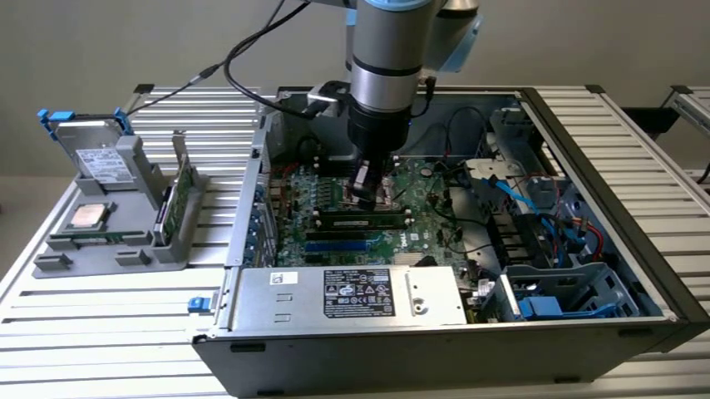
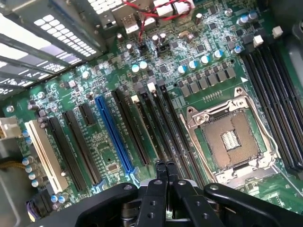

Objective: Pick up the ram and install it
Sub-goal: 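Press down the ram until it locks into place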

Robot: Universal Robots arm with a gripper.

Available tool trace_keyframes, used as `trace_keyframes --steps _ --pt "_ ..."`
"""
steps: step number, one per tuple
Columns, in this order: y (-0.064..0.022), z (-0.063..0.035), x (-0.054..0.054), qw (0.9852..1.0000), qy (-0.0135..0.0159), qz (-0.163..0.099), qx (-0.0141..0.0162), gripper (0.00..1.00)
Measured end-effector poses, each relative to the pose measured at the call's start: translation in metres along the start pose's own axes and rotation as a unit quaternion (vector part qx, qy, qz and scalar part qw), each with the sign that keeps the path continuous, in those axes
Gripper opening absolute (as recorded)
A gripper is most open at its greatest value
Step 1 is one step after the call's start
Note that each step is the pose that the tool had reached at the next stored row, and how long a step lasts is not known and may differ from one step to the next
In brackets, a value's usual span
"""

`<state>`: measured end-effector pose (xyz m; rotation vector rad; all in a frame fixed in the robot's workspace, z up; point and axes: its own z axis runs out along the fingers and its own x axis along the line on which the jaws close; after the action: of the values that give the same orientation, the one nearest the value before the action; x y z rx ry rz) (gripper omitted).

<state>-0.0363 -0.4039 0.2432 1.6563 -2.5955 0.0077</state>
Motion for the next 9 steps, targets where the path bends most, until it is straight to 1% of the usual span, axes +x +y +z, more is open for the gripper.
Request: trace_keyframes --steps 4,6,9 --pt "0.0000 0.0000 0.0000 0.9995 -0.0009 0.030 -0.0017 0.10" --pt "0.0000 0.0000 0.0000 0.9990 -0.0013 0.045 -0.0025 0.10" --pt "0.0000 0.0000 0.0000 0.9977 -0.0020 0.067 -0.0037 0.10"
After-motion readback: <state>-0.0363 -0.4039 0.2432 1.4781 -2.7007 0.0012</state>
